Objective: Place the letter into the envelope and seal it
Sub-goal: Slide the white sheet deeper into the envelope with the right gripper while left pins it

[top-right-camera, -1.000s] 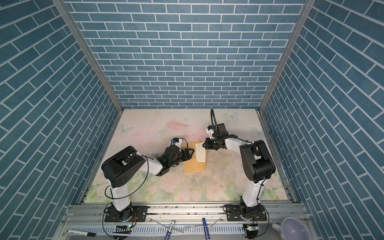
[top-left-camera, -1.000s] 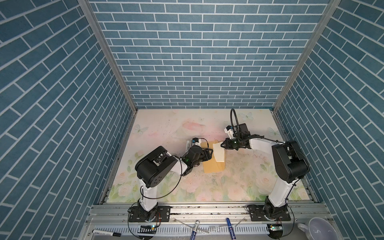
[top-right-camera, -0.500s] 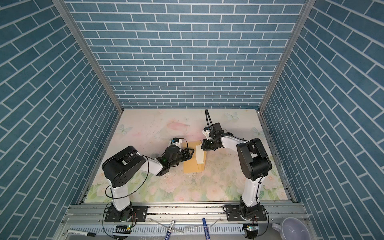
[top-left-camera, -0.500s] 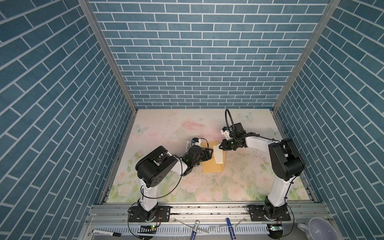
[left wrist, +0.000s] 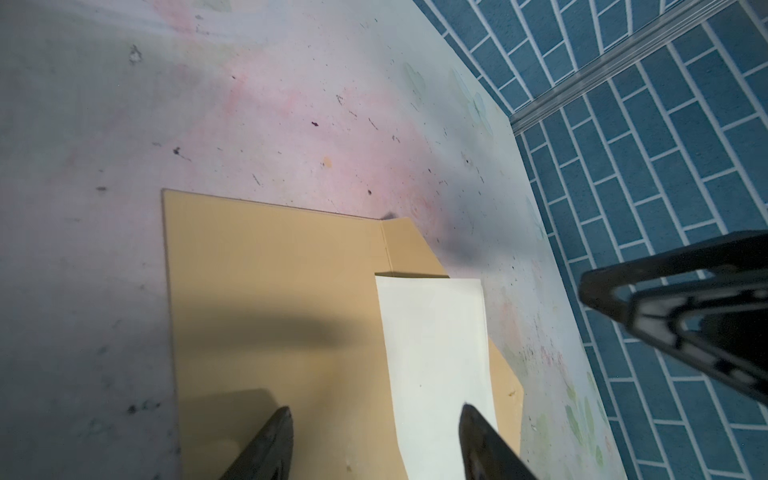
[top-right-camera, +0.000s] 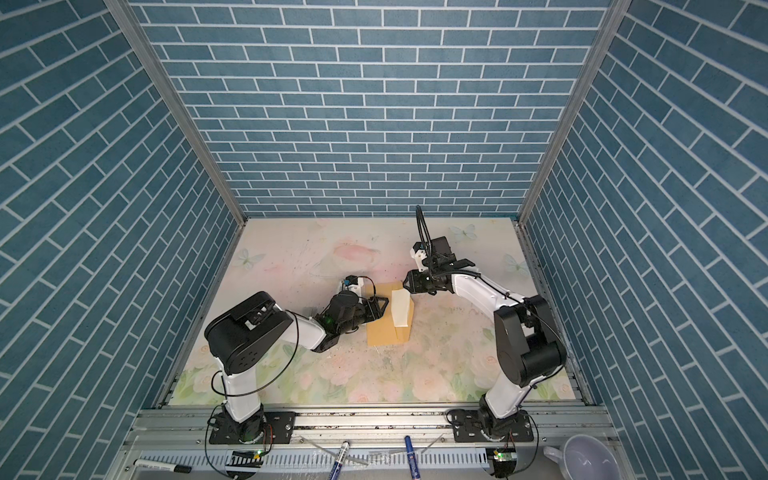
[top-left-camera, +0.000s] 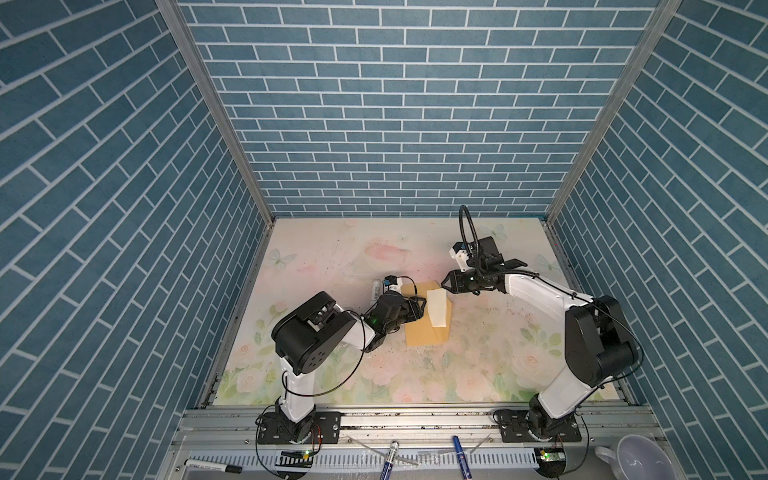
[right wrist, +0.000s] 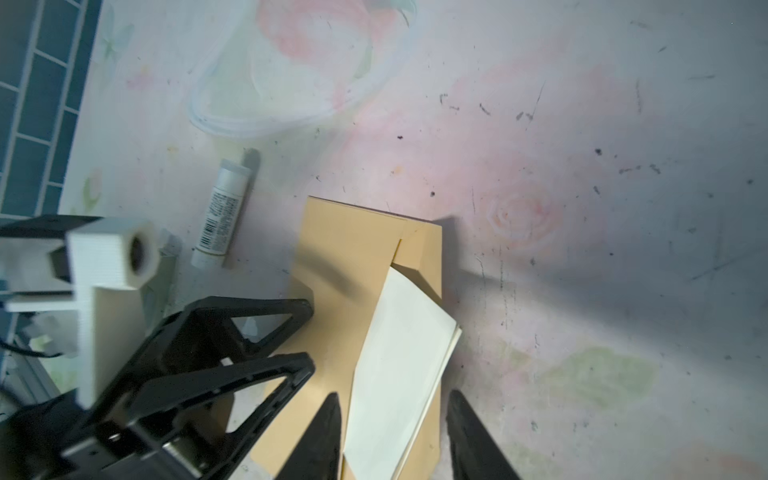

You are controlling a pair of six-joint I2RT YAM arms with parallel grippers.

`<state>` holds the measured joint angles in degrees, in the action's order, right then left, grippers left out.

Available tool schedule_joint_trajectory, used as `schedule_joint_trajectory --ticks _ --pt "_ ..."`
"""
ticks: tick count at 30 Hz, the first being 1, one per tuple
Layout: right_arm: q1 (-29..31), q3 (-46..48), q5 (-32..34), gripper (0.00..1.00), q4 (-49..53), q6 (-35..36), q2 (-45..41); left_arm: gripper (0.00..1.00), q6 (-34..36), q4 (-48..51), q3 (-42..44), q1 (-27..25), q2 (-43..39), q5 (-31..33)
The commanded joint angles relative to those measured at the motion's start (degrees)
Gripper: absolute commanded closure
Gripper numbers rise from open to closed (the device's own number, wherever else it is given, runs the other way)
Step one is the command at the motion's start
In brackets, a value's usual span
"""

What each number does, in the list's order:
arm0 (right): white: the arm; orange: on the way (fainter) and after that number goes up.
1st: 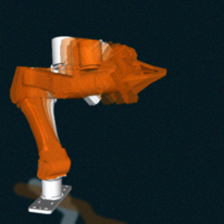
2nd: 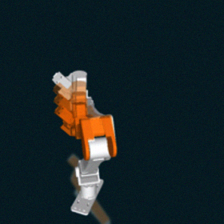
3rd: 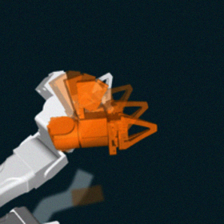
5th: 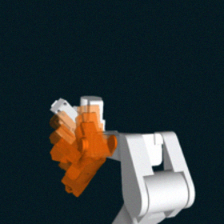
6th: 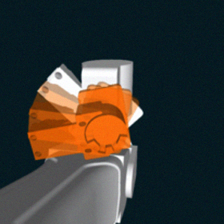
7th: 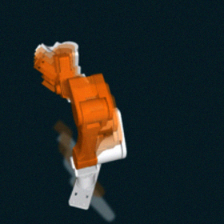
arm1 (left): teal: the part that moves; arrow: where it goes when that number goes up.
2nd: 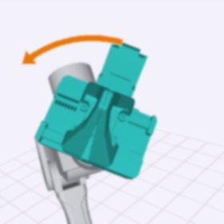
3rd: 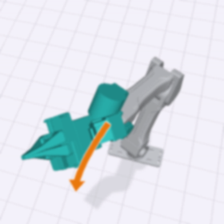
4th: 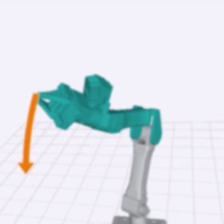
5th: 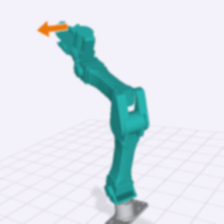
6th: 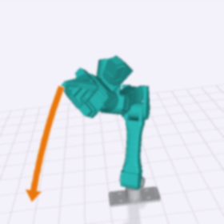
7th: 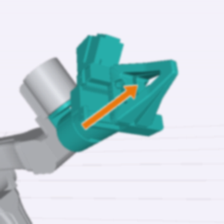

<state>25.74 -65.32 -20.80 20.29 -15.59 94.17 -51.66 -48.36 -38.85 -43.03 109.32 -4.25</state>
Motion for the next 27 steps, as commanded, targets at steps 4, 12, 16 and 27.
schedule_joint_trajectory --ticks 4,12,16,27 --pt "3.65 0.80 3.99 0.49 2.82 -7.32 -4.04 0.35 -0.30 4.50 1.50 0.13 2.39 -1.02" --pt "4.89 4.23 7.22 0.47 0.24 -11.59 -1.18 0.34 -0.53 3.97 1.94 0.13 2.13 -0.71" --pt "5.20 4.13 7.04 0.47 -0.58 -12.31 1.35 0.33 -0.42 4.26 1.90 0.13 1.71 -0.46" --pt "5.38 4.12 8.21 0.47 -0.98 -12.43 6.85 0.30 0.51 6.67 1.32 0.22 -0.65 0.38"
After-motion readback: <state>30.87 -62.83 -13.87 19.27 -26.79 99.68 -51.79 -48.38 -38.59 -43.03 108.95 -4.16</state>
